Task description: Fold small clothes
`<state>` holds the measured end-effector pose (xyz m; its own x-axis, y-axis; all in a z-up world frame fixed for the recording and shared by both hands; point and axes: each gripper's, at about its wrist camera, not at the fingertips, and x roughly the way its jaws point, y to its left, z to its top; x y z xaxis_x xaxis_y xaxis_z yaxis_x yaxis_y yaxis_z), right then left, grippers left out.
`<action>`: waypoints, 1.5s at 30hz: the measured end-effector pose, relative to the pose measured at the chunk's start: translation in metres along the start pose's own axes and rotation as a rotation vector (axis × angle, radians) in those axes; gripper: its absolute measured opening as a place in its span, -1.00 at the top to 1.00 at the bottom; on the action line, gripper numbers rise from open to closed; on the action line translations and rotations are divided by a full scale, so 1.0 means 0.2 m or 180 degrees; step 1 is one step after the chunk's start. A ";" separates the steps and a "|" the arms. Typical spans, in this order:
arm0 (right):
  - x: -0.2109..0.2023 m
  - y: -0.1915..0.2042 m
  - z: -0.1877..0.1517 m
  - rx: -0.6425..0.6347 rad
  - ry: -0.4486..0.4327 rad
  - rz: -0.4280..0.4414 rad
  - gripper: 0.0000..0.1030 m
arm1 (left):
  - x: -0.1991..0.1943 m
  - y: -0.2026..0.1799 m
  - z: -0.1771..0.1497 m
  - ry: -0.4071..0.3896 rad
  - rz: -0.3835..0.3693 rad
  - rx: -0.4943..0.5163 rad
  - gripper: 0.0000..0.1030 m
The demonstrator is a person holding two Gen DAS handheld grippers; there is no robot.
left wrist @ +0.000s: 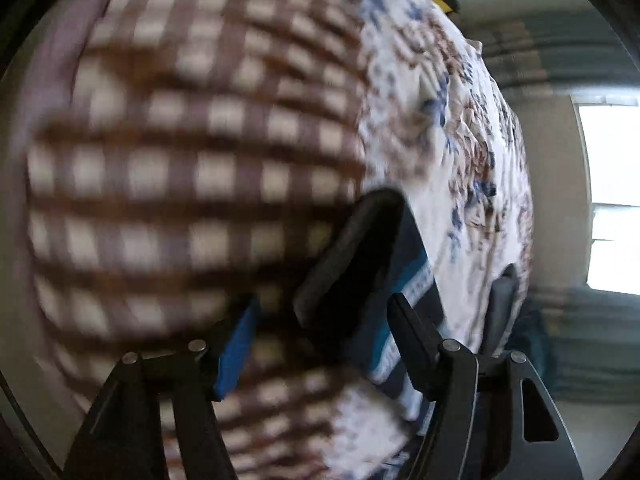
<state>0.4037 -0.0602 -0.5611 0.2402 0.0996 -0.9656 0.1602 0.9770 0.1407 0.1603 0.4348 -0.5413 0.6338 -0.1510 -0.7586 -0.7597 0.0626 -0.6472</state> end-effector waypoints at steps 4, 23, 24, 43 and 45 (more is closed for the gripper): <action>0.00 -0.01 0.02 0.0066 -0.0047 -0.0048 -0.50 | 0.16 -0.09 -0.04 -0.0007 0.0023 -0.0005 -0.25; -0.06 -0.26 0.21 0.0031 -0.0324 -0.0598 -0.79 | 0.15 -1.45 -0.70 -0.1016 0.0045 0.2750 0.88; -0.07 -0.32 0.21 0.0077 -0.0305 -0.0549 -0.79 | 0.18 -1.53 -0.83 -0.0907 -0.0073 0.2895 0.88; -0.10 -1.19 0.53 0.0769 -0.0100 -0.0044 -0.79 | 1.10 -1.84 -2.61 0.0745 0.0352 0.4291 -0.16; -0.10 -1.17 0.59 0.0799 -0.0056 0.0235 -0.79 | 1.02 -1.82 -2.51 0.0708 0.0377 0.4165 -0.79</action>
<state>0.4739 -0.3132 -0.5492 0.2765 0.1634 -0.9470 0.3737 0.8896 0.2626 0.4929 -0.1150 -0.4239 0.4418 -0.2279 -0.8677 -0.0307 0.9628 -0.2685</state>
